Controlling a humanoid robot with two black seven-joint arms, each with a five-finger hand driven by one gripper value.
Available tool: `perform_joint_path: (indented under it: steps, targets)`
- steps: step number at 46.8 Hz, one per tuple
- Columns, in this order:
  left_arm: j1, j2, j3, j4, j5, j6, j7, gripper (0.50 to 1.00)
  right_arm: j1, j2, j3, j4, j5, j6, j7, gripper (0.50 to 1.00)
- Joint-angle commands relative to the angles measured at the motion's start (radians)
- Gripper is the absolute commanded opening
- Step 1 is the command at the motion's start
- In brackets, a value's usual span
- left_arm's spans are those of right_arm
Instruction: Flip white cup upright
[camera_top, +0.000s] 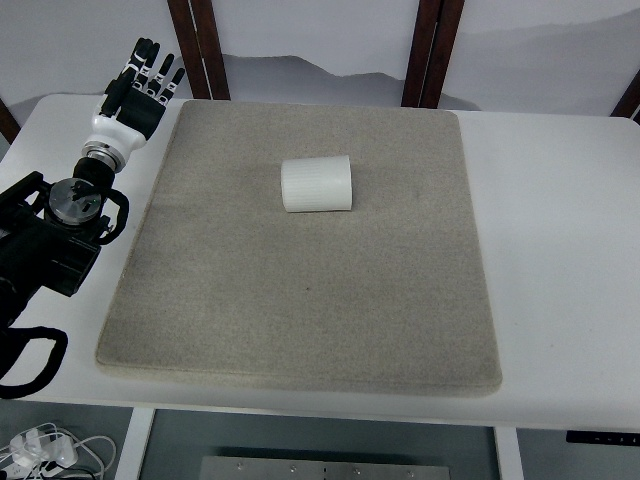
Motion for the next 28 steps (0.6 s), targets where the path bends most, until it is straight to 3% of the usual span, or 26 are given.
perform_joint_path:
  steps: [1, 28]
  targets:
    - [0.0, 0.001, -0.006, 0.0, -0.005, -0.001, 0.0, 0.999, 0.0, 0.0, 0.0, 0.0, 0.0, 0.0, 0.0, 0.952]
    - [-0.002, 0.001, -0.012, 0.006, -0.008, -0.011, 0.0, 0.999, 0.0, 0.0, 0.0, 0.0, 0.0, 0.0, 0.0, 0.952]
